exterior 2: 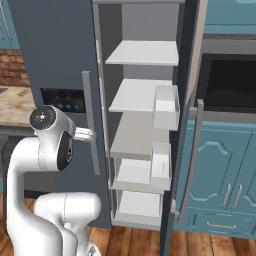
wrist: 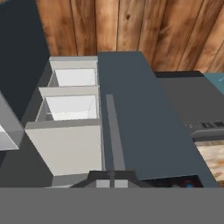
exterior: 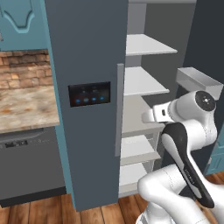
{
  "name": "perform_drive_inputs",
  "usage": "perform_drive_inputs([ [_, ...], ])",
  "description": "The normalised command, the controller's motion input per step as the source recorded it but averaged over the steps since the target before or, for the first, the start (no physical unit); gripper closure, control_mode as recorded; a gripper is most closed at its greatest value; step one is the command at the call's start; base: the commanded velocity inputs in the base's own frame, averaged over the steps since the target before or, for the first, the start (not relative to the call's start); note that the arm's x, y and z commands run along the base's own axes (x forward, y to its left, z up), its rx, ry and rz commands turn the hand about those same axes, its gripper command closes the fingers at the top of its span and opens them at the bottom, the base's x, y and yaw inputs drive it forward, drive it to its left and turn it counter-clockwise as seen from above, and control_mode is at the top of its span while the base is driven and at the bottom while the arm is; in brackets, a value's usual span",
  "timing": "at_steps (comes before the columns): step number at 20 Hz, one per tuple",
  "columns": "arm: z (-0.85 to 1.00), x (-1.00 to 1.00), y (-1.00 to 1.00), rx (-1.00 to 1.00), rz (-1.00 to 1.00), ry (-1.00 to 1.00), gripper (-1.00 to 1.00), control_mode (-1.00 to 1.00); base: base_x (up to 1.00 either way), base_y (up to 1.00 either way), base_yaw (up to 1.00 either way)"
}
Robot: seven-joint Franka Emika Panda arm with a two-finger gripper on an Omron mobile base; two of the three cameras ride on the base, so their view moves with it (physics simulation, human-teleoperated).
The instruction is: Place one of the steaks on the plate and the other in the bowl. Then place the bowl in the fridge.
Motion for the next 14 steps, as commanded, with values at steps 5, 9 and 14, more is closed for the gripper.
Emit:
perform_drive_inputs([
  [5, 0.15, 0.00, 0.03, 0.08, 0.00, -0.01, -1.00, -1.00, 0.00, 0.00, 0.00],
  [9, 0.21, 0.00, 0.03, 0.00, 0.00, 0.10, -1.00, -1.00, 0.00, 0.00, 0.00],
  [14, 0.13, 0.04, 0.19, 0.00, 0.00, 0.11, -1.00, -1.00, 0.00, 0.00, 0.00],
])
